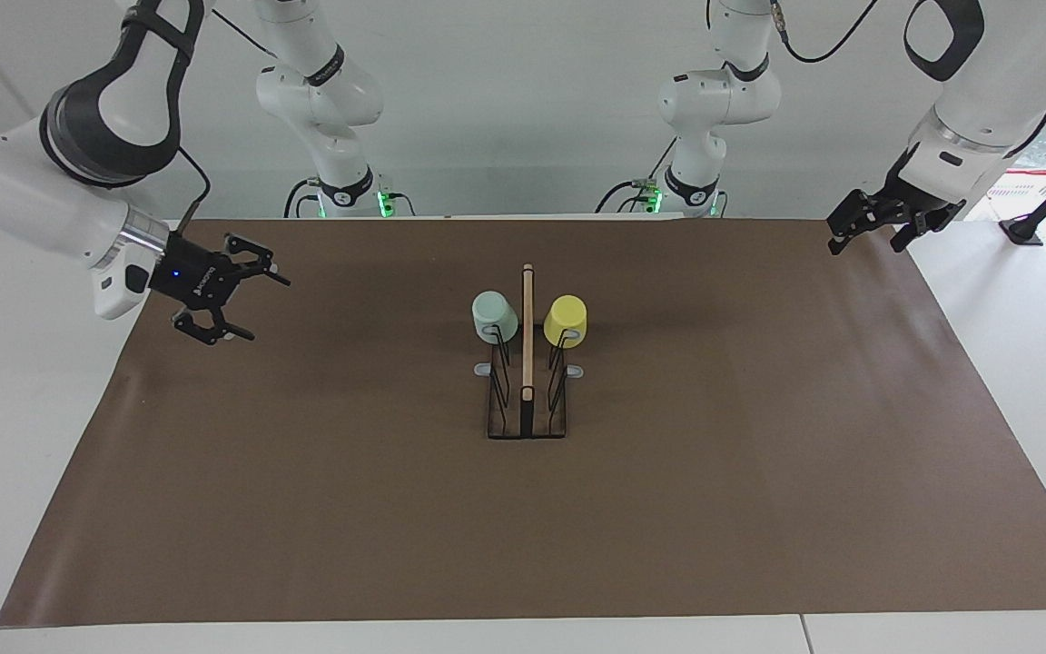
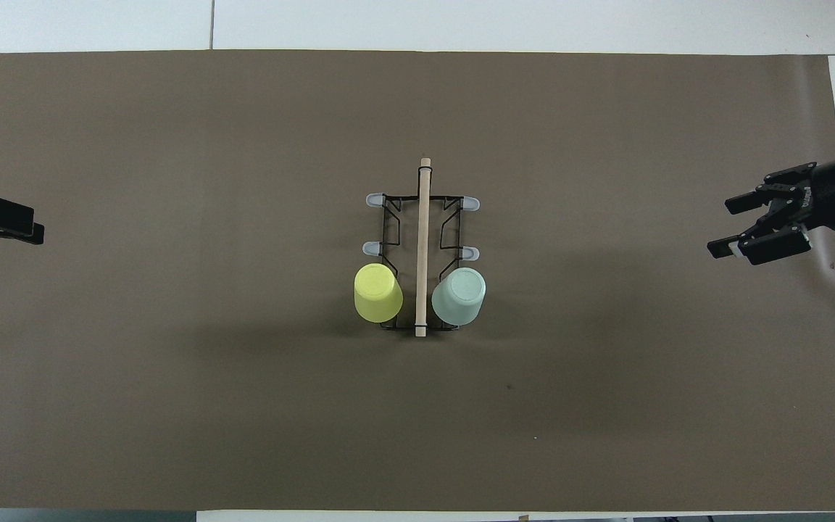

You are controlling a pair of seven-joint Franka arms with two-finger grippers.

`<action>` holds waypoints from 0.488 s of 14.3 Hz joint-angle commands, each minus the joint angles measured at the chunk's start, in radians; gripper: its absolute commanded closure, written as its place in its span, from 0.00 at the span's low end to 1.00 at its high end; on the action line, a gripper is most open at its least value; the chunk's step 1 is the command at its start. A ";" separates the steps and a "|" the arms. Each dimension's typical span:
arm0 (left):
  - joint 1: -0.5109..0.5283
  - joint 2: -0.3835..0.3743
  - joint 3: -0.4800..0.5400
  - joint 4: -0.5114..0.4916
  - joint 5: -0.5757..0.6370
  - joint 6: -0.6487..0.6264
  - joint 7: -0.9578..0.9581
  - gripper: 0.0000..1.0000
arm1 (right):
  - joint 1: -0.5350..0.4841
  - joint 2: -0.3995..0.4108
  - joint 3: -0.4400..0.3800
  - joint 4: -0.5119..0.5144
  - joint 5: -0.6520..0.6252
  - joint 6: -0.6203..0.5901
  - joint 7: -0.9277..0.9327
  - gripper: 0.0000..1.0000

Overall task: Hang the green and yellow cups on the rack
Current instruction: 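Open the right gripper and withdraw it from the green cup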

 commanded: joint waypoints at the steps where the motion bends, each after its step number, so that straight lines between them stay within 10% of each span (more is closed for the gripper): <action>1: -0.002 -0.018 0.001 -0.017 -0.007 0.007 -0.014 0.00 | 0.028 0.005 0.021 0.162 -0.182 -0.115 0.266 0.00; 7: -0.002 -0.016 0.001 -0.017 -0.007 0.007 -0.014 0.00 | 0.121 -0.100 0.009 0.190 -0.362 -0.244 0.670 0.00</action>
